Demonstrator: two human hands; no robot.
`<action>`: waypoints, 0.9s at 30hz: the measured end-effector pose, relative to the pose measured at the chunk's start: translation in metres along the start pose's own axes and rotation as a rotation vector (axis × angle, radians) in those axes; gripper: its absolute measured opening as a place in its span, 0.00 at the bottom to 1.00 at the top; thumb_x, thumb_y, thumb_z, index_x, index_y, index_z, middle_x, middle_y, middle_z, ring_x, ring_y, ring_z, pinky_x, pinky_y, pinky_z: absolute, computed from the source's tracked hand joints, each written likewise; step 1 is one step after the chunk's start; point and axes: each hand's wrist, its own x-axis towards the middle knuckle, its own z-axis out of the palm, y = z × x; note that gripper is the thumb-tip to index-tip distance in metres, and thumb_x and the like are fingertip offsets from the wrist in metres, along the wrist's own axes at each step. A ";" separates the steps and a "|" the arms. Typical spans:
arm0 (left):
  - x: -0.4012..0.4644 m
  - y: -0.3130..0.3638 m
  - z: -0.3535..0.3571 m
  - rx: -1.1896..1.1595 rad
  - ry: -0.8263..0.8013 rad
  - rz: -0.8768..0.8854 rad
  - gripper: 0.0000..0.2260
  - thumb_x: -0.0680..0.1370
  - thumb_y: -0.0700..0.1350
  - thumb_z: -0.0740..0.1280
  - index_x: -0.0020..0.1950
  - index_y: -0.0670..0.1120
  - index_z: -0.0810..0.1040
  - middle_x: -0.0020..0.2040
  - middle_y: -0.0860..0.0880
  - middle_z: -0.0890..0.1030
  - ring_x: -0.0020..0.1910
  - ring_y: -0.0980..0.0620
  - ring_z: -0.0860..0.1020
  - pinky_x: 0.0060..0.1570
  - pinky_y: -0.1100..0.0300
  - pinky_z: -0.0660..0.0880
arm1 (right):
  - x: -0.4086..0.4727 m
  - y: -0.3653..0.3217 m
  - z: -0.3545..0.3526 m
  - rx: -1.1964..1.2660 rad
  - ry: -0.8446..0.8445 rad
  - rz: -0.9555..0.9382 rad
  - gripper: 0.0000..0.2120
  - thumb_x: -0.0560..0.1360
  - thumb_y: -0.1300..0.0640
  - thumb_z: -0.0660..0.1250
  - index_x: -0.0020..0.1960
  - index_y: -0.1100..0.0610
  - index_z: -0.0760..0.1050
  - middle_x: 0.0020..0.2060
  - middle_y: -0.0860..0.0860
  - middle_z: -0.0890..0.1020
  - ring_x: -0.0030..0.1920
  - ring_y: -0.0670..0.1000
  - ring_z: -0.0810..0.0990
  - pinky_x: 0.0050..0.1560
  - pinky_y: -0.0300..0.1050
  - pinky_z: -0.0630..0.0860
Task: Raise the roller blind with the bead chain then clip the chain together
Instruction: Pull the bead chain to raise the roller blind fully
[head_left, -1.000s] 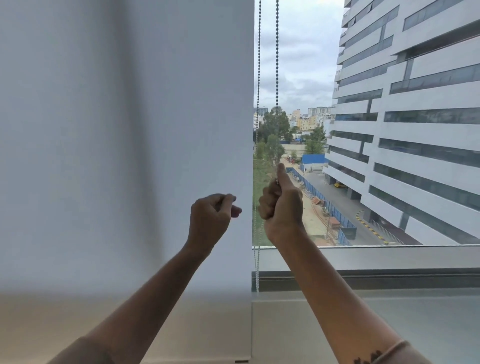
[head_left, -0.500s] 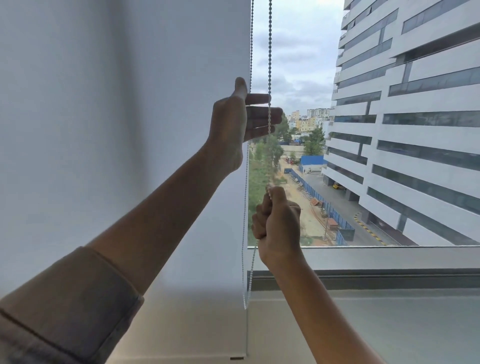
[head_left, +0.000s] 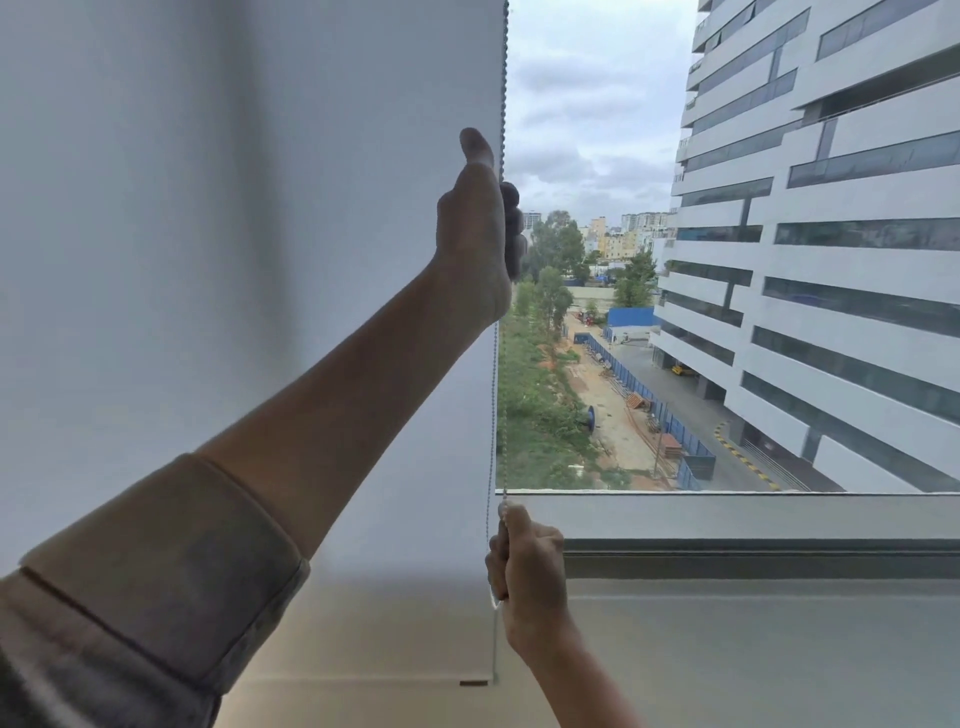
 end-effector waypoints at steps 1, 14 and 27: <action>-0.002 -0.007 0.001 0.002 0.028 0.026 0.35 0.86 0.67 0.57 0.23 0.52 0.63 0.21 0.53 0.62 0.18 0.54 0.57 0.20 0.64 0.55 | 0.000 0.004 -0.001 -0.024 -0.002 0.000 0.22 0.75 0.51 0.65 0.26 0.47 0.59 0.22 0.47 0.57 0.21 0.47 0.52 0.27 0.41 0.46; -0.045 -0.116 -0.026 -0.057 0.082 0.065 0.33 0.88 0.60 0.59 0.24 0.51 0.65 0.21 0.54 0.60 0.17 0.55 0.56 0.22 0.65 0.54 | 0.033 -0.041 -0.023 -0.436 -0.007 -0.018 0.11 0.85 0.52 0.68 0.50 0.57 0.85 0.49 0.61 0.88 0.48 0.51 0.82 0.49 0.48 0.76; -0.086 -0.237 -0.062 0.157 0.183 -0.017 0.33 0.89 0.57 0.58 0.34 0.36 0.57 0.25 0.48 0.59 0.21 0.52 0.57 0.25 0.61 0.56 | 0.037 -0.249 0.075 0.074 -0.314 -0.139 0.22 0.89 0.51 0.55 0.52 0.62 0.83 0.40 0.55 0.87 0.38 0.53 0.85 0.42 0.47 0.80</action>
